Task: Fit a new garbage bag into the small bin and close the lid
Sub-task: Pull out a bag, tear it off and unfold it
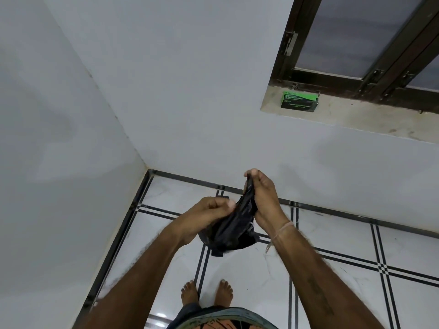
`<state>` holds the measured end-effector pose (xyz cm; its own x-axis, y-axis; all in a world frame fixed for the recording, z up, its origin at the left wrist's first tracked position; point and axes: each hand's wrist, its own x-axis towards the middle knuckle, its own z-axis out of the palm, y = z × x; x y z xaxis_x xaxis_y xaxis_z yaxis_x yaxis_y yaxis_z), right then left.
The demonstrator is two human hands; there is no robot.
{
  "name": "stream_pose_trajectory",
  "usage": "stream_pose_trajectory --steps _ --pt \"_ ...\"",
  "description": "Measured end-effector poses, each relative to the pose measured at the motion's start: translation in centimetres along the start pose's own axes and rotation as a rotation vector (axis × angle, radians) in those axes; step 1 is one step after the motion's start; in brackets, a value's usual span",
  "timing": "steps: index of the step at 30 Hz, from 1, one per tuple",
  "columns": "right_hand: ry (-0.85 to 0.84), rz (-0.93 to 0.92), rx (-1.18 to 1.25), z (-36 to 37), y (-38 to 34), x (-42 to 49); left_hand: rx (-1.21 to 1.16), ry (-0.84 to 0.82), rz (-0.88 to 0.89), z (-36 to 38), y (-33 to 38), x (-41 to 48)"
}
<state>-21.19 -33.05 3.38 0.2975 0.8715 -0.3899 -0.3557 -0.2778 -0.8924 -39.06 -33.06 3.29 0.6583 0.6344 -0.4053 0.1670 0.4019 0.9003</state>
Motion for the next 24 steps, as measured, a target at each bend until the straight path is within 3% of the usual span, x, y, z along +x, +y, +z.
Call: stream_pose_trajectory --steps 5,10,15,24 --pt "-0.026 -0.059 -0.035 0.5 0.1 1.2 -0.122 0.161 0.034 0.9 0.2 0.9" --pt "0.133 -0.232 -0.409 0.2 0.9 0.0 -0.206 0.397 0.104 1.5 0.1 1.3" --pt "-0.157 0.142 -0.241 0.5 0.4 -2.7 -0.304 0.425 0.107 1.4 0.4 1.2" --pt "-0.06 0.346 0.046 0.6 -0.2 -2.0 -0.639 0.396 0.014 0.8 -0.4 1.8"
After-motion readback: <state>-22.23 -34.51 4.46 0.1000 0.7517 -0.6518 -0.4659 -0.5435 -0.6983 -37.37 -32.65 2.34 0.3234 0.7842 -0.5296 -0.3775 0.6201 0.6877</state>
